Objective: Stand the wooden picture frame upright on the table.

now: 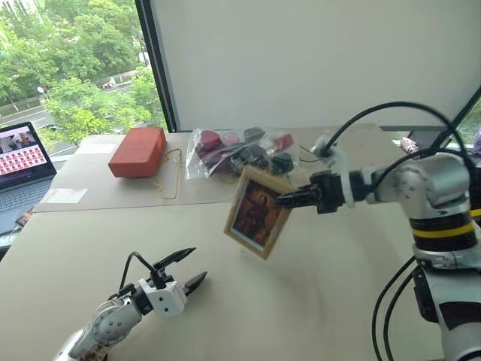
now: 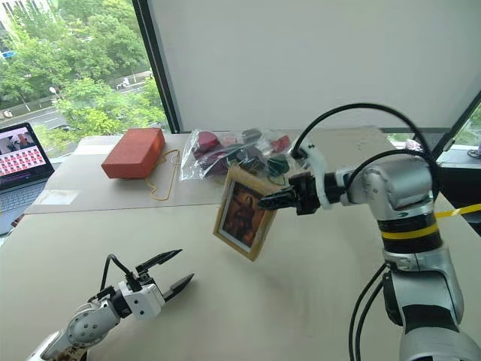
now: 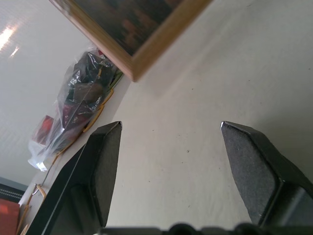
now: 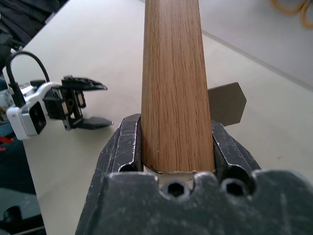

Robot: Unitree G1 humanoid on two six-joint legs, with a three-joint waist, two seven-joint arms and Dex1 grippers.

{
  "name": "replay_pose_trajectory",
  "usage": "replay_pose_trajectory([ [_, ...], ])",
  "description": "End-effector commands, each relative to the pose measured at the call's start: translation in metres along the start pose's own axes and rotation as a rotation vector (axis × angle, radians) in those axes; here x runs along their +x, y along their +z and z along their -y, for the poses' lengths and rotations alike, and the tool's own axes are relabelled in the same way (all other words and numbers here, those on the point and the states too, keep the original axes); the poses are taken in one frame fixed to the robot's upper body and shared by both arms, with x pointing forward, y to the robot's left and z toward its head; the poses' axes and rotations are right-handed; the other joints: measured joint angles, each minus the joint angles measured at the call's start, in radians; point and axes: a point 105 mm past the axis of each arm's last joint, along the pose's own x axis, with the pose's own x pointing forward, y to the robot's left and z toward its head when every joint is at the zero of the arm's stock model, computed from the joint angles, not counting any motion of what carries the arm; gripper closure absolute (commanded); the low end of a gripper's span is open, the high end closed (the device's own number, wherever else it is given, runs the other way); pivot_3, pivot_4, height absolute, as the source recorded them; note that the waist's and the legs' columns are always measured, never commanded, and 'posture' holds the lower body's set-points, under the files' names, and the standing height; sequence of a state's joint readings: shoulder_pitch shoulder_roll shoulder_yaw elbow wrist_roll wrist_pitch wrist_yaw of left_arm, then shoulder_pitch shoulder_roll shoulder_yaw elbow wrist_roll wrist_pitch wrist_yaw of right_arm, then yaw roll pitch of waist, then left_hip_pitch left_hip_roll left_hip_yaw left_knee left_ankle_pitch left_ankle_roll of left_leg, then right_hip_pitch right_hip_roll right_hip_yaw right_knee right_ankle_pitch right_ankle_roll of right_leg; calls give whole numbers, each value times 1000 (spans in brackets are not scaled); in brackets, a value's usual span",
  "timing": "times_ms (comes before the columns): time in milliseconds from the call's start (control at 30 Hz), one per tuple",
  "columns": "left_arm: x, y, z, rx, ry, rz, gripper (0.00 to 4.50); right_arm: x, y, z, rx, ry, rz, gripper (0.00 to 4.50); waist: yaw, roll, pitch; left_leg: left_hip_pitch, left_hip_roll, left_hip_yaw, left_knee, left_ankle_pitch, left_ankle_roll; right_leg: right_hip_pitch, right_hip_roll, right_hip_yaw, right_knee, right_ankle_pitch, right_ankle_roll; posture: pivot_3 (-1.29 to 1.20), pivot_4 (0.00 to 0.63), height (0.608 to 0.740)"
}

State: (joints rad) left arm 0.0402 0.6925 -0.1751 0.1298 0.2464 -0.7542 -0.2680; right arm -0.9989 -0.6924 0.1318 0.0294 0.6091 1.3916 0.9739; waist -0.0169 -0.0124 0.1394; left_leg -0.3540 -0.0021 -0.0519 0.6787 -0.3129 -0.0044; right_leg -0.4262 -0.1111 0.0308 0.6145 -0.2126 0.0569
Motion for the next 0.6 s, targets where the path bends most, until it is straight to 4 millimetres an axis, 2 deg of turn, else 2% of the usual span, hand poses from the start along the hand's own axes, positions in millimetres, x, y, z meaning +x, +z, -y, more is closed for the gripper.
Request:
replay_pose_trajectory([
  [33, 1, 9, -8, 11, 31, 34, 994, 2, 6, -3, -44, 37, 25, 2161, 0, 0, 0, 0, 0, 0, 0, 0, 0, 0, 0, 0, 0, 0, 0, 0, 150, 740],
  [100, 1, 9, -8, 10, 31, 35, 994, 5, 3, -2, -43, 39, 17, 1441, 0, 0, 0, 0, 0, 0, 0, 0, 0, 0, 0, 0, 0, 0, 0, 0, 150, 740],
  [167, 1, 9, -8, 8, 33, 34, 994, 6, 3, -1, -44, 38, 18, 914, 0, 0, 0, 0, 0, 0, 0, 0, 0, 0, 0, 0, 0, 0, 0, 0, 150, 740],
  [233, 1, 9, -8, 8, 35, 35, 994, 5, 4, -1, -46, 36, 22, 91, 0, 0, 0, 0, 0, 0, 0, 0, 0, 0, 0, 0, 0, 0, 0, 0, 150, 740],
  [367, 2, 10, -9, 4, 38, 36, 994, -4, 6, -2, -53, 23, 37, 31, 0, 0, 0, 0, 0, 0, 0, 0, 0, 0, 0, 0, 0, 0, 0, 0, 150, 740],
  [500, 0, 11, -10, -33, 45, 37, 994, -27, 5, -9, -69, 3, 54, 31, 5, 0, 0, -1, 0, -1, 0, 0, 0, 0, 0, -1, 0, 0, 0, 0, 150, 740],
  [600, -5, 10, -13, -123, 82, 8, 994, -53, -5, -16, -72, -24, 69, 31, 5, 0, 0, -1, 0, -1, 0, 0, 0, 0, -1, -1, -1, 0, 0, 0, 150, 740],
])
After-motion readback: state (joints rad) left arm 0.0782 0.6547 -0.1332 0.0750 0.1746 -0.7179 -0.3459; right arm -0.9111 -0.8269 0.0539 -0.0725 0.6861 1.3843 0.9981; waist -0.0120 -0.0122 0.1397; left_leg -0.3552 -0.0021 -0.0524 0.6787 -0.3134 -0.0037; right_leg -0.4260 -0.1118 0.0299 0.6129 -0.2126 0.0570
